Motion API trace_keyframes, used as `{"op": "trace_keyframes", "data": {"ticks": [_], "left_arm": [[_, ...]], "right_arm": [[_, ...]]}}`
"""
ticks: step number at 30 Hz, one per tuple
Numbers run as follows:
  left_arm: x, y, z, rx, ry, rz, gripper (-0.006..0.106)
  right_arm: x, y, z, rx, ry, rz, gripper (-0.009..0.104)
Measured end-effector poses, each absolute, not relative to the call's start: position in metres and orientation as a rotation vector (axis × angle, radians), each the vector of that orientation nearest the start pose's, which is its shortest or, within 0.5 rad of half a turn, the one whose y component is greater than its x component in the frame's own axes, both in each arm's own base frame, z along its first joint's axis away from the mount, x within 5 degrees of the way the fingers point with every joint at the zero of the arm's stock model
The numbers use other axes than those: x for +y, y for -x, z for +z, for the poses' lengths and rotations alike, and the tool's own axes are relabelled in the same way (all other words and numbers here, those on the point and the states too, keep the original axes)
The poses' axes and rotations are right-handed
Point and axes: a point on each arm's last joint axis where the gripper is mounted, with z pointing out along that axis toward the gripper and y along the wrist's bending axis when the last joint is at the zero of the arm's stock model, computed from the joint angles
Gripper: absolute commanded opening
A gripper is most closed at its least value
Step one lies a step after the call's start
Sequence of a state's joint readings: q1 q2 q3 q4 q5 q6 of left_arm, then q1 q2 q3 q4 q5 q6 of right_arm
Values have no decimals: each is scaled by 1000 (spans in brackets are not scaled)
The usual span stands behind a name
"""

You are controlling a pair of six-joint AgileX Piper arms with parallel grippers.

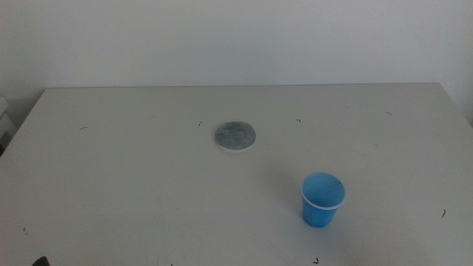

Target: Place an empty cup on a cup mat.

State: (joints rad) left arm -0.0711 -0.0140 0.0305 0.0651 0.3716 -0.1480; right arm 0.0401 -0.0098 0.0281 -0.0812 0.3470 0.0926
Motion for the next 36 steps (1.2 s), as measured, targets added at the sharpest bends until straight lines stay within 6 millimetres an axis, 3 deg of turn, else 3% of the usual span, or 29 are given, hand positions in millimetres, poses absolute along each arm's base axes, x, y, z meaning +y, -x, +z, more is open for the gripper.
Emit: {"op": "trace_keyframes", "data": {"ticks": [3, 11, 23, 36], "left_arm": [[-2, -53, 170, 1872, 31, -87, 105], [-2, -53, 170, 1872, 31, -87, 105], [-2, -53, 170, 1872, 31, -87, 105], [-2, -53, 170, 1872, 31, -87, 105]], "right_arm": [[-1, -52, 179, 1866, -1, 12, 94], [-1, -50, 222, 1850, -7, 9, 94], [-1, -73, 274, 1938, -11, 5, 94], [-1, -102, 347, 2152, -125, 38, 94]]}}
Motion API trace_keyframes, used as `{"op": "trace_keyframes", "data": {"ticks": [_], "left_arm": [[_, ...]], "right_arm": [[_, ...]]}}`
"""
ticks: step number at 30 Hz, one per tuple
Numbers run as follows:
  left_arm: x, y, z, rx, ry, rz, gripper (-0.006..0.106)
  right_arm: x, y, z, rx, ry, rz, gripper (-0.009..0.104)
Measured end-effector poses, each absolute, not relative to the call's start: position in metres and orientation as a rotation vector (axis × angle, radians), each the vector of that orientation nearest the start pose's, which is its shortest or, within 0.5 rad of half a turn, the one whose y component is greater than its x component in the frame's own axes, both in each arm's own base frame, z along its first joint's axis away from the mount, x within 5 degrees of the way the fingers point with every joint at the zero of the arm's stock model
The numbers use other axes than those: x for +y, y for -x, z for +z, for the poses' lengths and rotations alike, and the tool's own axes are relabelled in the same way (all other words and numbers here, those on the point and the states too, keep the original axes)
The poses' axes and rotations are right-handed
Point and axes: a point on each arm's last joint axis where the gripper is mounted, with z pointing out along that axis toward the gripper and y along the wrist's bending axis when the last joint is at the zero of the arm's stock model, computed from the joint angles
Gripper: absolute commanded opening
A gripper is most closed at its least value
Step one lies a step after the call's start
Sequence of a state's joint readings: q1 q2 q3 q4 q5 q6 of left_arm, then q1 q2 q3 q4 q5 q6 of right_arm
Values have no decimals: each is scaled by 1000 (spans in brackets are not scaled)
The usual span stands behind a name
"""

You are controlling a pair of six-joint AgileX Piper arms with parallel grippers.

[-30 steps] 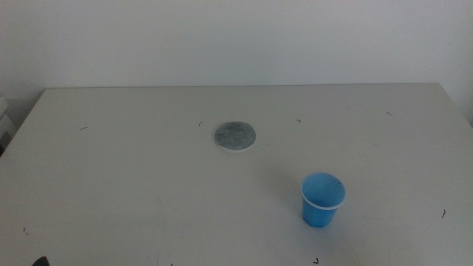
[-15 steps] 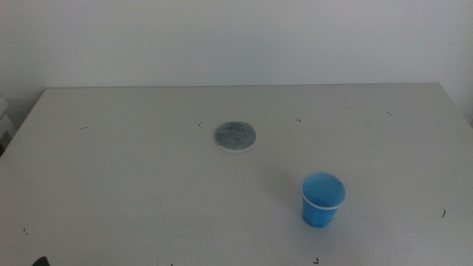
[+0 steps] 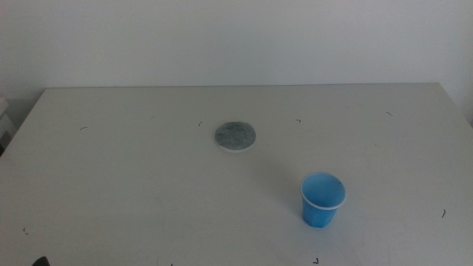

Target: Place an empty cup on a cup mat.

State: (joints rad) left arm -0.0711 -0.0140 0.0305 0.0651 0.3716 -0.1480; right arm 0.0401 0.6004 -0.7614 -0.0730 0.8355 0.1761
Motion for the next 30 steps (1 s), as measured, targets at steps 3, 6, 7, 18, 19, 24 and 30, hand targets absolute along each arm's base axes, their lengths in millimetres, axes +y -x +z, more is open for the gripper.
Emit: {"op": "trace_keyframes", "data": {"ticks": [3, 6, 7, 18, 19, 24, 30], "left_arm": [[-2, -53, 170, 1872, 31, -87, 105], [-2, -53, 170, 1872, 31, -87, 105], [-2, -53, 170, 1872, 31, -87, 105], [-2, -53, 170, 1872, 31, -87, 105], [-2, -53, 170, 1872, 31, -87, 105], [-2, -53, 170, 1872, 31, -87, 105], [-2, -53, 170, 1872, 31, -87, 105]], "right_arm": [[0, -113, 364, 2204, -139, 49, 94], [3, -128, 378, 2257, -149, 76, 94], [4, -133, 385, 2269, -152, 86, 94], [48, -199, 397, 2473, 30, 155, 94], [54, -205, 396, 2486, 40, 155, 94], [83, -230, 378, 2569, 130, 154, 94], [112, -251, 346, 2693, 186, 164, 94]]}}
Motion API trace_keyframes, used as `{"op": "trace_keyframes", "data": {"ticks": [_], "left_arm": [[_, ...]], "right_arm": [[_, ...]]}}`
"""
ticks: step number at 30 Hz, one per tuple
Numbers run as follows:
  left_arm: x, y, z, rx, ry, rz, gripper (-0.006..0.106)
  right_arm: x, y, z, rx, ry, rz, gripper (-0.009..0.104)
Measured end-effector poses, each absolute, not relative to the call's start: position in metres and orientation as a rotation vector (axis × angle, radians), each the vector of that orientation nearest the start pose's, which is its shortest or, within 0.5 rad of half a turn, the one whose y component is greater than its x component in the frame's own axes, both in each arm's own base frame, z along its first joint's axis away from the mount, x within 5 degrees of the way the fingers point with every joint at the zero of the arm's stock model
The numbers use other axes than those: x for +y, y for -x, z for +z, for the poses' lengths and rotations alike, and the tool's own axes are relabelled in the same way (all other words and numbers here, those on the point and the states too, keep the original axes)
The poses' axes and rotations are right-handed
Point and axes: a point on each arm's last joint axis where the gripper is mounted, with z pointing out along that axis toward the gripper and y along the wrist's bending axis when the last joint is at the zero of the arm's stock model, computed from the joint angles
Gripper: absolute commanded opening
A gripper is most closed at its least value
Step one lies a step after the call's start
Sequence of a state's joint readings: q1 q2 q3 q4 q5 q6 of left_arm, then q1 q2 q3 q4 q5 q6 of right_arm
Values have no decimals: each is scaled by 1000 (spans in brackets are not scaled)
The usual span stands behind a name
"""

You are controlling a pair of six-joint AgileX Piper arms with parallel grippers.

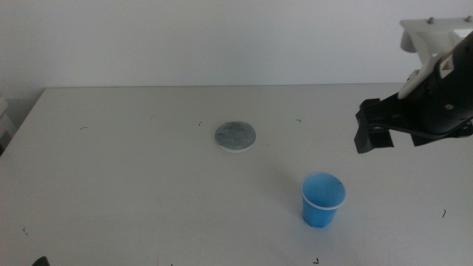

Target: Place an empty cup on a cup mat.

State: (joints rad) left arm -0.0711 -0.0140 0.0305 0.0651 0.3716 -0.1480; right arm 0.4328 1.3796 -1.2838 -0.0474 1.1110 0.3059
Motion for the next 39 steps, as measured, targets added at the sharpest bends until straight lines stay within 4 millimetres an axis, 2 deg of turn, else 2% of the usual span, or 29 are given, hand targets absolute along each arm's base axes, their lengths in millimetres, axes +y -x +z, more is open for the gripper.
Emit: {"op": "trace_keyframes", "data": {"ticks": [9, 13, 20, 28, 33, 37, 39], "left_arm": [[-2, -53, 170, 1872, 31, -87, 105], [-2, -53, 170, 1872, 31, -87, 105], [-2, -53, 170, 1872, 31, -87, 105], [-2, -53, 170, 1872, 31, -87, 105], [-2, -53, 170, 1872, 31, -87, 105], [-2, -53, 170, 1872, 31, -87, 105], [-2, -53, 170, 1872, 31, -87, 105]], "right_arm": [[130, -276, 307, 2789, 218, 127, 94], [136, -289, 291, 2807, 174, 134, 94], [146, -307, 247, 2921, 102, 91, 94], [154, -319, 216, 2970, 84, 99, 86], [157, -321, 200, 3001, 60, 121, 71], [157, -322, 194, 3013, 57, 115, 48], [157, -322, 194, 3014, 56, 115, 32]]}}
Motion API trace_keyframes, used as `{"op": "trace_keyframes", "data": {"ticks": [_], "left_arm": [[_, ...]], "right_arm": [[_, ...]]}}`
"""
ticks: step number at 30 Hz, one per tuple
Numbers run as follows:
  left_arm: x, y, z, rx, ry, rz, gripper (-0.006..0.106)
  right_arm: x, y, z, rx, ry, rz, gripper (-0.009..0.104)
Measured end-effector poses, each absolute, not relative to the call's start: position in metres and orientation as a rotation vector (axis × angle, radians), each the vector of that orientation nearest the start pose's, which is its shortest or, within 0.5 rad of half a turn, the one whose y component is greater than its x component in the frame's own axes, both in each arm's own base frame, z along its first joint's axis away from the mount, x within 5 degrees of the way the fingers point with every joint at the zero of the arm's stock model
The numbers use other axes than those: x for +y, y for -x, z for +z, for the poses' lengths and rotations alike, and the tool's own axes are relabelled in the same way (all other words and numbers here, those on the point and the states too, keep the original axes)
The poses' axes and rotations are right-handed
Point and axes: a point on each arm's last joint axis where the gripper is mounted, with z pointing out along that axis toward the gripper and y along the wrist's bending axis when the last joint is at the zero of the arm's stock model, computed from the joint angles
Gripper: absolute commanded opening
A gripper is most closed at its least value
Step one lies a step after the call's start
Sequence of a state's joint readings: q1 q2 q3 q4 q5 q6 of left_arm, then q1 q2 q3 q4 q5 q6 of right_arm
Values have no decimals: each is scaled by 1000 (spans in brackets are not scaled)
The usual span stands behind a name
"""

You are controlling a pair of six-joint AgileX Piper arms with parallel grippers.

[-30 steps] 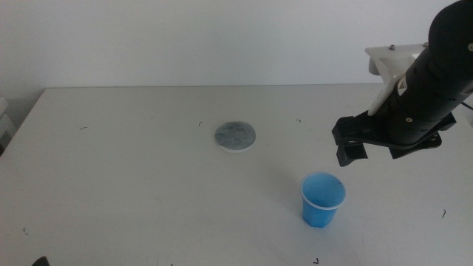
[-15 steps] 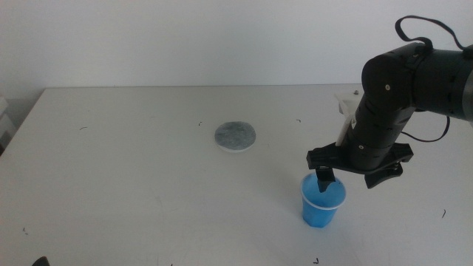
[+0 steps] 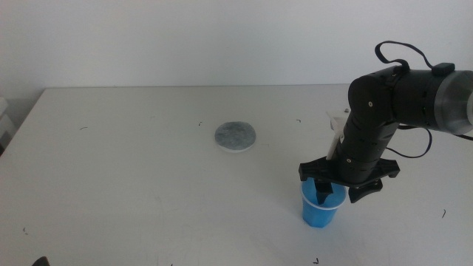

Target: Place an empty cup on a cup mat.

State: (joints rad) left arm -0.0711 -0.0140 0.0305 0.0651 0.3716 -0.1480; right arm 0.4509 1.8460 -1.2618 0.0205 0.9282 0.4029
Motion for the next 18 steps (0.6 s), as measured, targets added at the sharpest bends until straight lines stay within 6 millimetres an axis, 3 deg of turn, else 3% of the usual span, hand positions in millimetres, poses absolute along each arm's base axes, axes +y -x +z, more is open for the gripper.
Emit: {"op": "trace_keyframes", "data": {"ticks": [4, 5, 13, 18], "left_arm": [[-2, -53, 170, 1872, 31, -87, 105], [-2, -53, 170, 1872, 31, -87, 105], [-2, -53, 170, 1872, 31, -87, 105], [-2, -53, 170, 1872, 31, -87, 105]], "right_arm": [[158, -321, 194, 3015, 52, 119, 1], [158, -321, 194, 3015, 52, 119, -1], [159, -322, 197, 3013, 36, 131, -1], [163, -332, 220, 2985, 44, 144, -1]]}}
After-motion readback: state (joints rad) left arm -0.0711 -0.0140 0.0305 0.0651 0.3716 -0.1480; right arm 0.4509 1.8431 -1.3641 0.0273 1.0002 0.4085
